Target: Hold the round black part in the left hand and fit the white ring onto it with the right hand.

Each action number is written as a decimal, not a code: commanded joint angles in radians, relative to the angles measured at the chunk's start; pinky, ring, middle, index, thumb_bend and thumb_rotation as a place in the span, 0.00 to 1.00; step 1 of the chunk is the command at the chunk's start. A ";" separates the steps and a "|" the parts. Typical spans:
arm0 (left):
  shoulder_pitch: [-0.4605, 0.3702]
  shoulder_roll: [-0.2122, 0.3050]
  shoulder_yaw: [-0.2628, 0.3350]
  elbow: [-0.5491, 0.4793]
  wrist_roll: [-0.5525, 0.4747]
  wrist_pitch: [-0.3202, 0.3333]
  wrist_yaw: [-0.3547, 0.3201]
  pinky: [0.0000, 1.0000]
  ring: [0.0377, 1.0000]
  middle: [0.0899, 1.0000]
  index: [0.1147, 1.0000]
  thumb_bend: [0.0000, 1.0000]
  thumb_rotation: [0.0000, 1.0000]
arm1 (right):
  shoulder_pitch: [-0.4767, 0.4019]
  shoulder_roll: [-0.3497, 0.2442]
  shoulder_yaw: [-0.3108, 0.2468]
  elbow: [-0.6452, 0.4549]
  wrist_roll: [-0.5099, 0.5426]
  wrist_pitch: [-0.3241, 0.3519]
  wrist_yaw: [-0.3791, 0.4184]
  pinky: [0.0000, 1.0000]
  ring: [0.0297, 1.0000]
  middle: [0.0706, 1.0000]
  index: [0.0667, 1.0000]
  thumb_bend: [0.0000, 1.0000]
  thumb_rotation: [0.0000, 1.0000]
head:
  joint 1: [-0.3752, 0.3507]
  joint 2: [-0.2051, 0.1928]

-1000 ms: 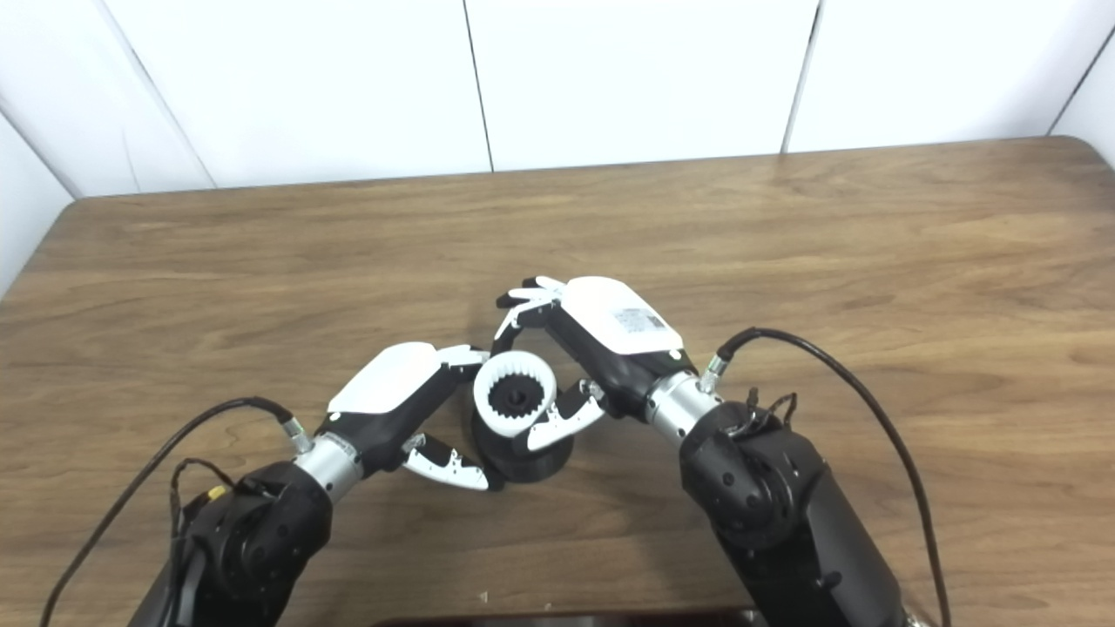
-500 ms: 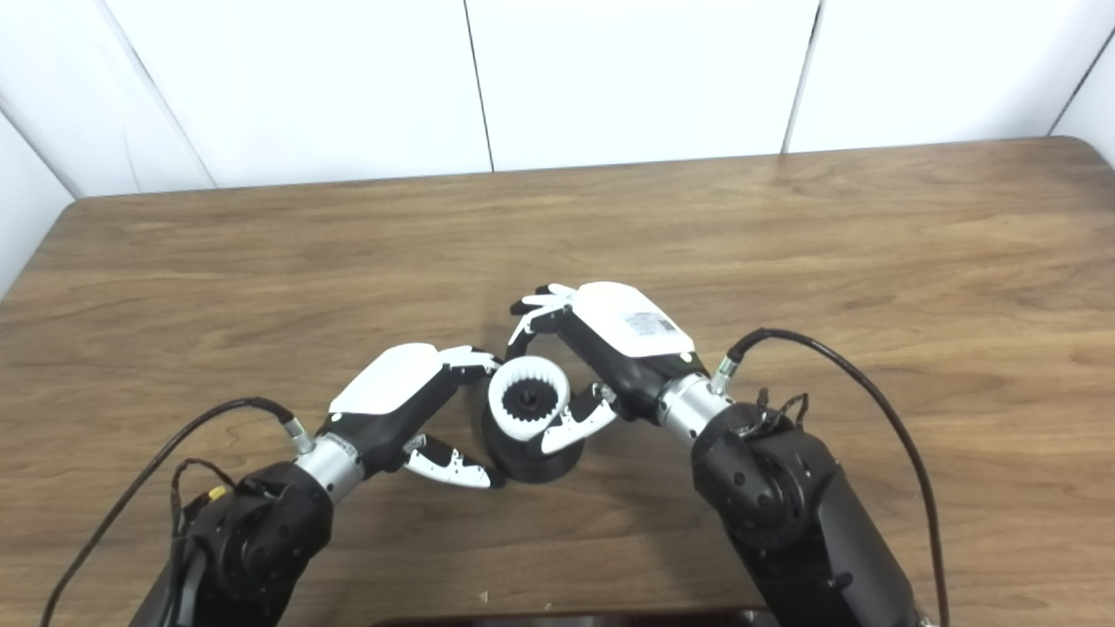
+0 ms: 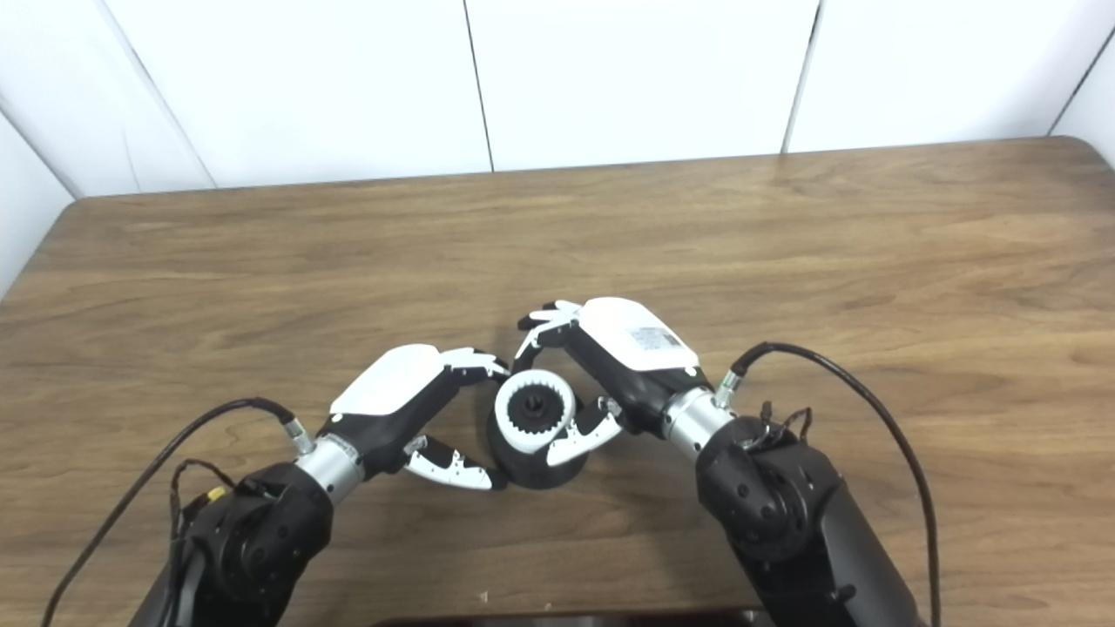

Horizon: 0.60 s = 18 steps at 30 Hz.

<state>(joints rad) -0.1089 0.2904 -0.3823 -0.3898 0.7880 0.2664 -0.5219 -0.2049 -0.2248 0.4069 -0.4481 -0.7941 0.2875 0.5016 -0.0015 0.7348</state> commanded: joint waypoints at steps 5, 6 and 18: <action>-0.009 -0.006 -0.006 -0.020 0.000 0.008 -0.013 0.87 0.92 0.86 0.70 0.79 0.24 | -0.007 -0.004 -0.002 -0.008 0.013 -0.040 -0.009 0.81 0.93 0.86 0.46 0.52 0.16 | 0.004 0.000; -0.009 -0.006 -0.006 -0.020 -0.001 0.006 -0.010 0.87 0.92 0.86 0.70 0.79 0.23 | -0.006 -0.006 0.000 -0.007 0.013 -0.041 -0.007 0.81 0.93 0.86 0.46 0.52 0.16 | 0.004 0.000; -0.009 -0.012 -0.007 -0.019 -0.002 0.006 -0.010 0.86 0.92 0.86 0.71 0.80 0.27 | 0.004 0.001 -0.001 0.000 0.027 -0.040 -0.001 0.81 0.94 0.87 0.69 0.81 0.44 | 0.005 -0.002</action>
<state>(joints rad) -0.1086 0.2845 -0.3825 -0.3898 0.7885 0.2693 -0.5217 -0.1735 -0.2307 0.4098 -0.4350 -0.7700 0.2618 0.5081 0.0031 0.7317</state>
